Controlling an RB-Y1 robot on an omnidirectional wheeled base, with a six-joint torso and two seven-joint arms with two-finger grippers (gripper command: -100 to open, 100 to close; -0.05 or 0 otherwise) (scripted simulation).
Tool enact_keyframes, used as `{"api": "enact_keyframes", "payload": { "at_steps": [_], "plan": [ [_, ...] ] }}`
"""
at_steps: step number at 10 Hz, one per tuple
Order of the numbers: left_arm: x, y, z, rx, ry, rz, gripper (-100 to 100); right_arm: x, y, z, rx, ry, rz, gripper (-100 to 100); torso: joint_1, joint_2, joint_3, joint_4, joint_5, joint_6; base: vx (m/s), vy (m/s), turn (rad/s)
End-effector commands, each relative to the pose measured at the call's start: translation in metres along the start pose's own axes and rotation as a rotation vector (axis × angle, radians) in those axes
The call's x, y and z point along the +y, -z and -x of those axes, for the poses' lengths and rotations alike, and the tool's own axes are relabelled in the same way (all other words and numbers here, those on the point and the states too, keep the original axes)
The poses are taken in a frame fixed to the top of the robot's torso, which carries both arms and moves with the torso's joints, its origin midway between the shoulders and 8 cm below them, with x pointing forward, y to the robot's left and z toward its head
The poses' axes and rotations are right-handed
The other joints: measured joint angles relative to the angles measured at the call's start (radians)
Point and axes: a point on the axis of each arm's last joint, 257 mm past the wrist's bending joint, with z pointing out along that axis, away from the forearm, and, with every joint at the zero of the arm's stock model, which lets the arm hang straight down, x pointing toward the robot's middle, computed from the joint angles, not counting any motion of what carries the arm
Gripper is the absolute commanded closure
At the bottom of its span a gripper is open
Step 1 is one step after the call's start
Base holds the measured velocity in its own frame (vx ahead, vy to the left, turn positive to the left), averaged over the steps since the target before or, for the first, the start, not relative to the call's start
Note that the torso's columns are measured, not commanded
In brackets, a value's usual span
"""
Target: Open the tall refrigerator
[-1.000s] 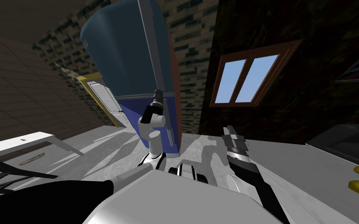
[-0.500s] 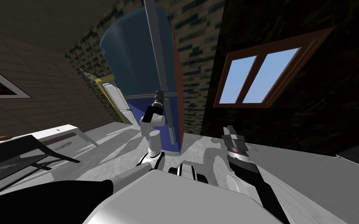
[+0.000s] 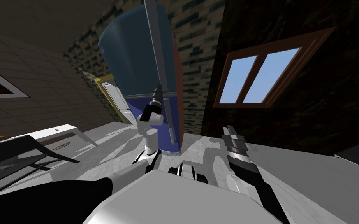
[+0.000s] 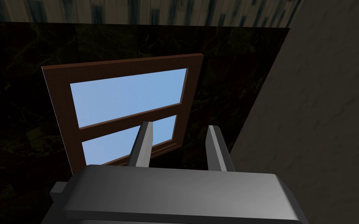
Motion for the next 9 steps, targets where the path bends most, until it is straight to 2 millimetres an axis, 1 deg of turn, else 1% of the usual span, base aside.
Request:
{"api": "enact_keyframes", "payload": {
  "at_steps": [1, 2, 3, 7, 9],
  "plan": [
    [-0.011, -0.003, 0.000, 0.005, 0.007, -0.003, -100, 0.000, 0.000, 0.000, 0.000, 0.000, 0.000, 0, 0.000, 0.000, 0.000, 0.000, 0.000, 0.000, 0.017, -0.004, -0.043],
    [-0.014, -0.004, 0.000, 0.007, 0.009, -0.003, -100, 0.000, 0.000, 0.000, 0.000, 0.000, 0.000, 0, 0.000, -0.001, 0.000, 0.000, 0.000, 0.000, 0.016, -0.003, -0.034],
    [-0.014, -0.004, -0.006, 0.010, 0.050, 0.010, -100, 0.000, 0.000, 0.000, 0.000, 0.000, 0.000, 0, 0.000, 0.000, 0.000, 0.000, 0.000, 0.000, 0.014, -0.003, -0.025],
    [-0.011, -0.001, -0.016, 0.013, 0.128, 0.034, -100, 0.000, 0.000, 0.000, 0.000, 0.000, 0.000, 0, 0.001, 0.000, 0.000, 0.000, 0.000, 0.000, 0.002, 0.000, -0.002],
    [-0.011, -0.001, -0.016, 0.013, 0.131, 0.036, -100, 0.000, 0.000, 0.000, 0.000, 0.000, 0.000, 0, 0.000, 0.000, 0.000, 0.000, 0.000, 0.000, 0.000, 0.000, 0.000]
  ]
}}
